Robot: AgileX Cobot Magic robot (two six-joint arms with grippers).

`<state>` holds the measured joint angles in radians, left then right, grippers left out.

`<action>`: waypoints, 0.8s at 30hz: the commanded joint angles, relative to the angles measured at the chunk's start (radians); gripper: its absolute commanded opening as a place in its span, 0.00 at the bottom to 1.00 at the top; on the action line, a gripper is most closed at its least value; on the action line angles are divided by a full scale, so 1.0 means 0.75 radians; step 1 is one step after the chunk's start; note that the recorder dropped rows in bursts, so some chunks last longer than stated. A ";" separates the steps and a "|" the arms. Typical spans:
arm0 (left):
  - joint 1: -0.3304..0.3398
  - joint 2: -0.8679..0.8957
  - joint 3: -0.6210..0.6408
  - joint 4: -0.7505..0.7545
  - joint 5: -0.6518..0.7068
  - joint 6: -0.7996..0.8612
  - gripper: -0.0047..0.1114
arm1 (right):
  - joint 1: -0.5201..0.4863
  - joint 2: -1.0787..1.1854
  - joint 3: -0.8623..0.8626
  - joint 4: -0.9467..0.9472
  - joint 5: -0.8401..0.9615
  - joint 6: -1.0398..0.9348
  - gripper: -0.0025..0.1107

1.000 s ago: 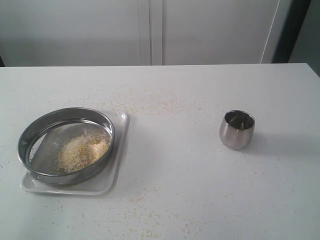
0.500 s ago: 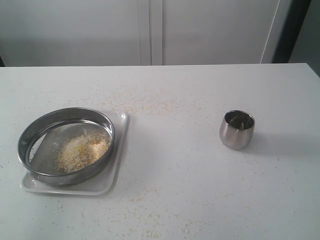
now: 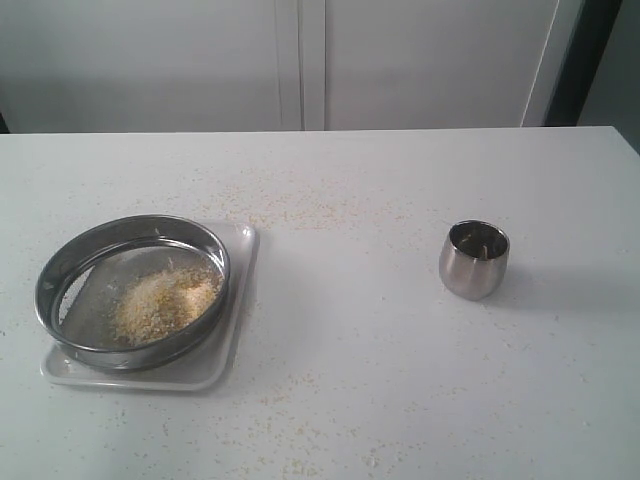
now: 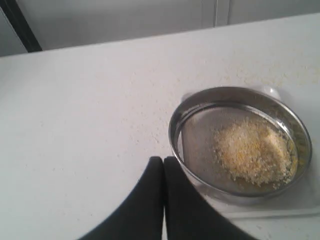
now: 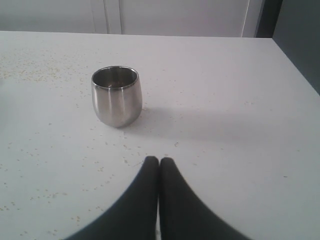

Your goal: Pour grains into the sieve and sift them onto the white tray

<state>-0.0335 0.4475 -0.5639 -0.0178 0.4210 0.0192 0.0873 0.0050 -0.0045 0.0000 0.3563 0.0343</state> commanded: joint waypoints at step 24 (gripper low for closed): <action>0.002 0.298 -0.117 -0.015 -0.153 0.007 0.04 | -0.011 -0.007 0.006 0.000 -0.018 -0.008 0.02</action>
<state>-0.0335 0.6713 -0.6449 -0.0177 0.3255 0.0276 0.0873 0.0050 -0.0045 0.0000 0.3563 0.0343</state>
